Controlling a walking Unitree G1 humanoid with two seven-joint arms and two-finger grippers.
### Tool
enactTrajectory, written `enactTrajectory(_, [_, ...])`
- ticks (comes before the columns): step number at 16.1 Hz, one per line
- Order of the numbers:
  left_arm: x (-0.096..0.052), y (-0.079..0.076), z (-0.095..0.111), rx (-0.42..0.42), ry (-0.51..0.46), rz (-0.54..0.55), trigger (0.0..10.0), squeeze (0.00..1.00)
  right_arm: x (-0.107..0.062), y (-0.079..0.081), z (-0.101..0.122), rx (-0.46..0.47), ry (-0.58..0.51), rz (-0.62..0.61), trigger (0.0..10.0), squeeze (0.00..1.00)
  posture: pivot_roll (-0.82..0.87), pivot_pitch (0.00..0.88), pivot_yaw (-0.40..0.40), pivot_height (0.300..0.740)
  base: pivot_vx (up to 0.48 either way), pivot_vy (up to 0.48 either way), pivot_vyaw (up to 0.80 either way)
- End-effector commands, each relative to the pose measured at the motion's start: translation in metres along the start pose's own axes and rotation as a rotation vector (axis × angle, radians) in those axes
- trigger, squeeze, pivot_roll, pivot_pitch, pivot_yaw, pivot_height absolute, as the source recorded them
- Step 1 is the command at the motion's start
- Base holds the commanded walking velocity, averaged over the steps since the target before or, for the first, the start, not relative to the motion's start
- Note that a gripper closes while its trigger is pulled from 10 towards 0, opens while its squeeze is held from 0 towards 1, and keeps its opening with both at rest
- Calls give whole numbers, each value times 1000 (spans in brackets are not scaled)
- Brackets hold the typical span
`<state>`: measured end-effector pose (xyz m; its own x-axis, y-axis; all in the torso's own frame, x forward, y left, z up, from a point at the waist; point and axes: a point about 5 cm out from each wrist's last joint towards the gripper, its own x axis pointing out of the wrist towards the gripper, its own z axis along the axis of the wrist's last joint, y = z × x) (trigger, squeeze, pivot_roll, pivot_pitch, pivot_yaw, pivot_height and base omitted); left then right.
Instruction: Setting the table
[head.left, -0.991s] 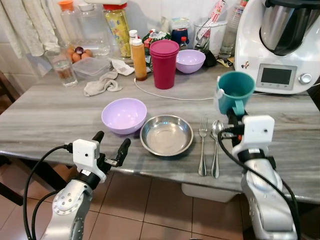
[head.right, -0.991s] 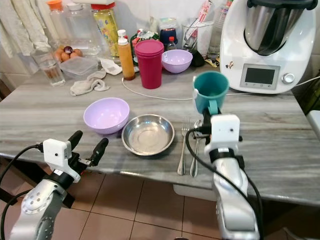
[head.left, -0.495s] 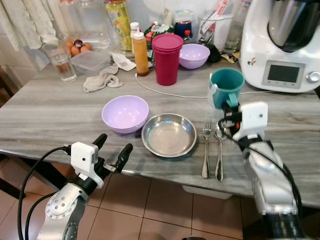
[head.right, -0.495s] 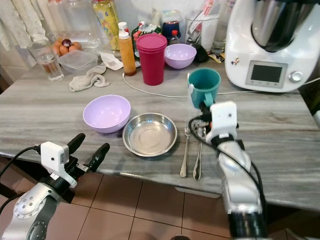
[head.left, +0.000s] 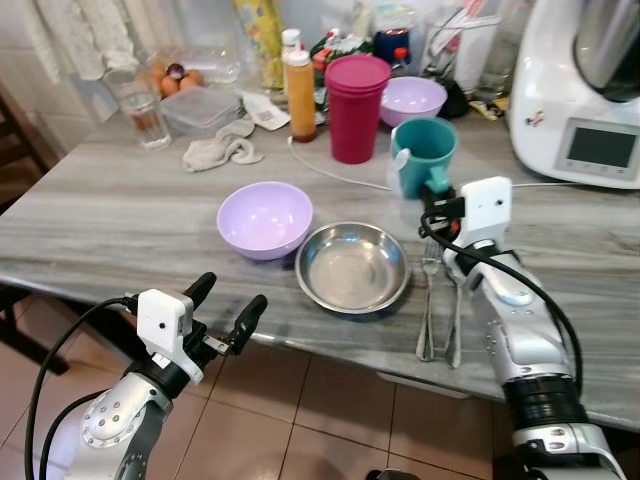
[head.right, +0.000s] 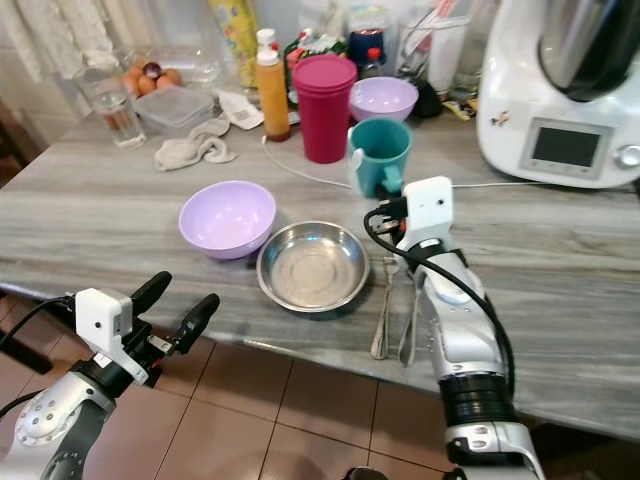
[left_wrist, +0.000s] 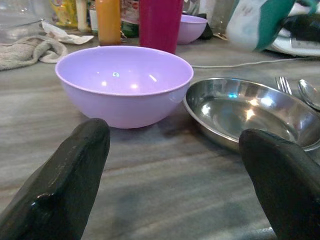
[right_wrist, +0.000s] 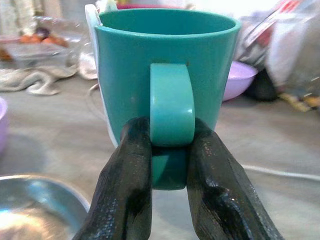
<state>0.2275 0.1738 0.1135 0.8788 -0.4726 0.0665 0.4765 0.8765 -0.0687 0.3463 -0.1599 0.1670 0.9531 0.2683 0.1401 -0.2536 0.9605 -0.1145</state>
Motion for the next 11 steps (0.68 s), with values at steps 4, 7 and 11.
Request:
enactTrajectory(4, [-3,-4,4,-9,5,-62,10000,0,10,5,-3,21,-1,50,10000,0,-118,148,56,740,0,0,0])
enactTrajectory(7, [-3,-7,8,-9,9,-98,10000,0,12,8,-10,48,18,75,10000,0,-120,145,62,740,0,0,0])
enactTrajectory(11, [-2,-10,7,-11,15,-109,10000,0,11,11,-17,74,38,93,10000,0,-122,147,62,740,0,0,0])
